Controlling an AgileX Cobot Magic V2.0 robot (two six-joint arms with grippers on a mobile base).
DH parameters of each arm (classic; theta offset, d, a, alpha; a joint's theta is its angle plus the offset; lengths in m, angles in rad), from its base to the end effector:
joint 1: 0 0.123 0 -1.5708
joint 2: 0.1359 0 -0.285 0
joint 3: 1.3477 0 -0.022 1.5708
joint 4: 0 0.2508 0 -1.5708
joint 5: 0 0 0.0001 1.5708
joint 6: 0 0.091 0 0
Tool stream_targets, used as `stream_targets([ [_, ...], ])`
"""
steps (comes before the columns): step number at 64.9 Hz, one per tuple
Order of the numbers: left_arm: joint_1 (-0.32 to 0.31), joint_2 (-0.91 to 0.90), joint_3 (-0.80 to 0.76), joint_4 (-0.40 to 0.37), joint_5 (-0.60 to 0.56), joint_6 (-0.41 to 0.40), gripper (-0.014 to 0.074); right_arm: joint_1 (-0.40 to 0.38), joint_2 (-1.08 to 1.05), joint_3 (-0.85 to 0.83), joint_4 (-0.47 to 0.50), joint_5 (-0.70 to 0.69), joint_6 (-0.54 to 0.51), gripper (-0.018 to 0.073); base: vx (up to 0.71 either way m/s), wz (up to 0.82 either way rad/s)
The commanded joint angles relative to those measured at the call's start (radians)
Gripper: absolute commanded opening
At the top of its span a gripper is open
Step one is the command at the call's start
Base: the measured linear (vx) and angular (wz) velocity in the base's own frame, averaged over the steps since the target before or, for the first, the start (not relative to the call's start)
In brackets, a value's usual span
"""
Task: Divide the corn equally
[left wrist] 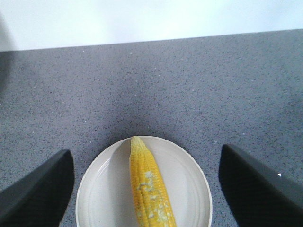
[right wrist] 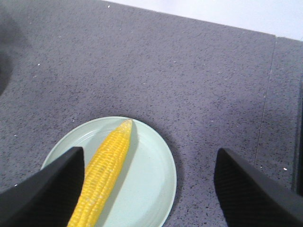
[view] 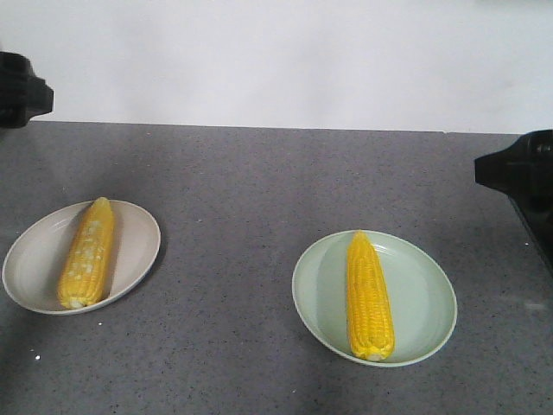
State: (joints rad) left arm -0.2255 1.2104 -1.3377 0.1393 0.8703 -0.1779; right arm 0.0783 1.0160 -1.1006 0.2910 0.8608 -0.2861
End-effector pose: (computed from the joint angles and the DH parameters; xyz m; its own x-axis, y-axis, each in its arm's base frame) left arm 0.2447 -0.0462 0.4208 -0.6006 0.0484 -0.7981 0.0877 0.9961 -0.0057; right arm 0.1949 0.0352 0.3928 -0.5916 -0.1376 -0.7944 -0.3031 0.9510 0.0610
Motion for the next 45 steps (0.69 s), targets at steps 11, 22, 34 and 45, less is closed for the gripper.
stream_targets([
  [11,-0.002,-0.285,0.325,0.005,-0.348,-0.008,0.0586,-0.004,-0.167,0.167,-0.017,-0.241,0.005,0.0545,0.0,0.0],
  [22,-0.002,-0.46,0.537,0.005,-0.508,-0.007,0.0586,-0.004,-0.281,0.302,-0.023,-0.341,0.005,0.0545,0.0,0.0],
  [34,-0.002,-0.612,0.718,0.008,-0.635,0.003,0.0586,-0.004,-0.393,0.459,-0.023,-0.461,0.005,0.0545,0.0,0.0],
  [45,-0.002,-0.695,0.794,0.008,-0.692,0.003,0.0585,-0.004,-0.464,0.565,-0.023,-0.57,-0.014,0.0536,0.0,0.0],
])
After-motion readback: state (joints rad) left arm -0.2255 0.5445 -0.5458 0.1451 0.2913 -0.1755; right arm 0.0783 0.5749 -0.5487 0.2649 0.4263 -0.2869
